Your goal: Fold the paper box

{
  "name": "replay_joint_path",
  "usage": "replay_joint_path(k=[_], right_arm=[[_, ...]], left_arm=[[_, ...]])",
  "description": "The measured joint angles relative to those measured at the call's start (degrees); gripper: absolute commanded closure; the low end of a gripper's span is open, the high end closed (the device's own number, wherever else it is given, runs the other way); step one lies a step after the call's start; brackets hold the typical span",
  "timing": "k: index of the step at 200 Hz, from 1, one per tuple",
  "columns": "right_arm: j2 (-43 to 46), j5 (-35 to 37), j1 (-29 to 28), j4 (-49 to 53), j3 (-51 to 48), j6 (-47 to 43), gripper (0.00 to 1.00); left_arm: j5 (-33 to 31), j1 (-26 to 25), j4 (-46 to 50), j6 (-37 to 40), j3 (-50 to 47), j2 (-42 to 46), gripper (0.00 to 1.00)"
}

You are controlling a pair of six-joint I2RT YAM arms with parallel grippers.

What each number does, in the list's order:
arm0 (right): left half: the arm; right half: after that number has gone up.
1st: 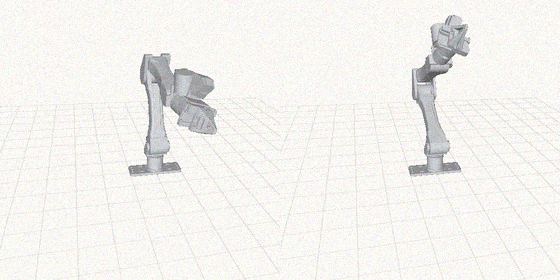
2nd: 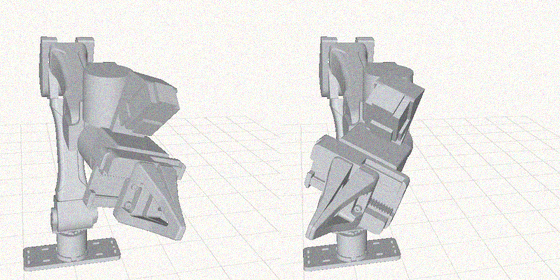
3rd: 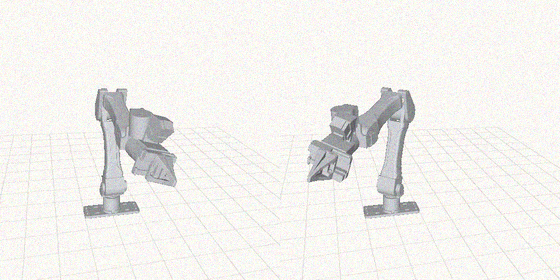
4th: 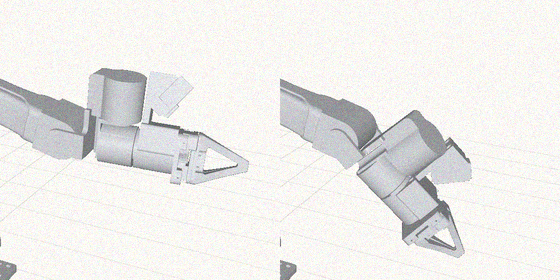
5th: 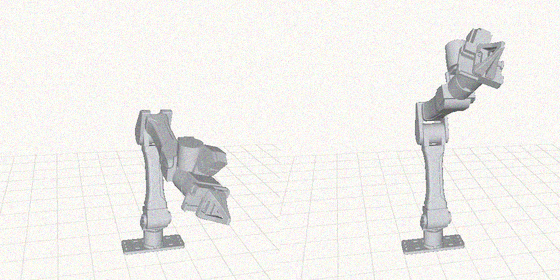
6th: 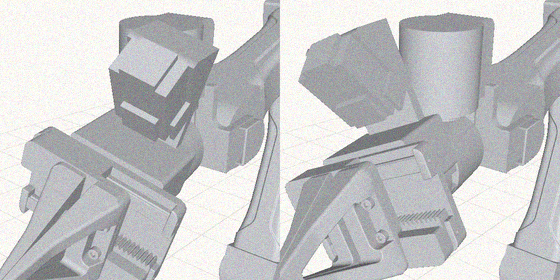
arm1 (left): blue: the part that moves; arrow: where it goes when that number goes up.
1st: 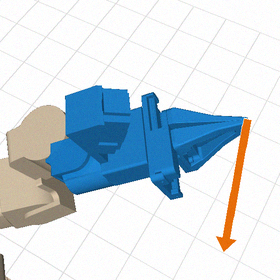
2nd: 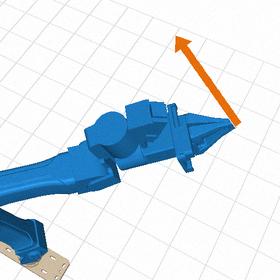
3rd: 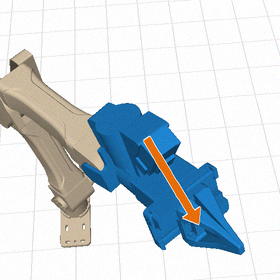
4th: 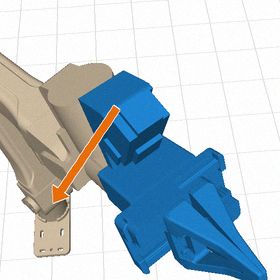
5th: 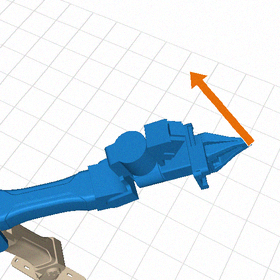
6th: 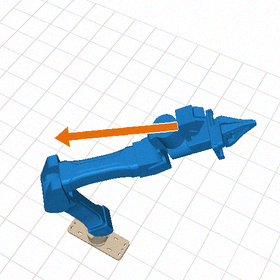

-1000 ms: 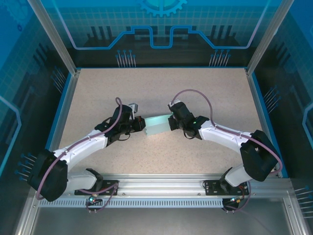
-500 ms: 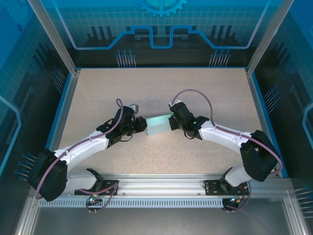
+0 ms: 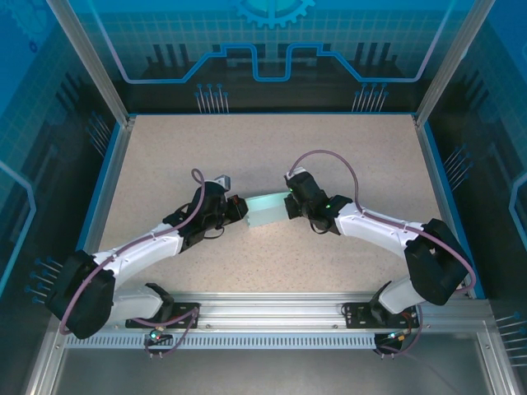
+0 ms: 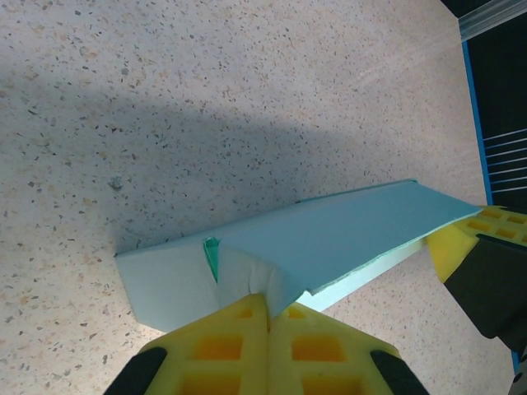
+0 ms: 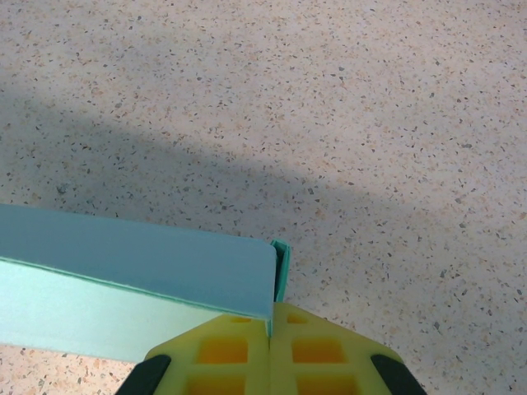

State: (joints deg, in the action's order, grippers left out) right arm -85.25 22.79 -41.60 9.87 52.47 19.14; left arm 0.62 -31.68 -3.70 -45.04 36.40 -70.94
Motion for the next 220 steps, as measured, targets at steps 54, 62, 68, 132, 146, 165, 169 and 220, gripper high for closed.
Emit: replay_joint_path(k=[54,62,68,132,146,165,169,220], right_arm=[[0.7,0.0,0.0,-0.9,-1.2,0.0,0.98],[0.8,0.0,0.0,-0.9,-1.2,0.0,0.98],[0.8,0.0,0.0,-1.0,-1.3,0.0,0.98],[1.1,0.0,0.0,-0.9,-1.5,0.0,0.98],[1.1,0.0,0.0,-0.9,-1.5,0.2,0.98],[1.1,0.0,0.0,-0.9,-1.5,0.2,0.98],[1.1,0.0,0.0,-0.9,-1.5,0.2,0.98],[1.2,-0.1,0.0,-0.9,-1.5,0.2,0.98]], left_arm=[[0.0,0.0,-1.6,-2.1,-0.7,0.0,0.95],[0.0,0.0,-1.9,-2.6,-0.9,0.1,0.96],[0.0,0.0,-2.2,-2.8,-1.0,0.1,0.96],[0.7,0.5,-4.8,-4.9,-2.3,0.1,0.97],[0.9,0.6,-5.6,-5.7,-2.6,0.2,0.97],[1.4,0.9,-6.5,-6.5,-3.1,0.2,0.97],[1.6,0.9,-6.8,-6.7,-3.2,0.2,0.97],[2.0,1.2,-7.5,-7.3,-3.8,0.5,0.97]])
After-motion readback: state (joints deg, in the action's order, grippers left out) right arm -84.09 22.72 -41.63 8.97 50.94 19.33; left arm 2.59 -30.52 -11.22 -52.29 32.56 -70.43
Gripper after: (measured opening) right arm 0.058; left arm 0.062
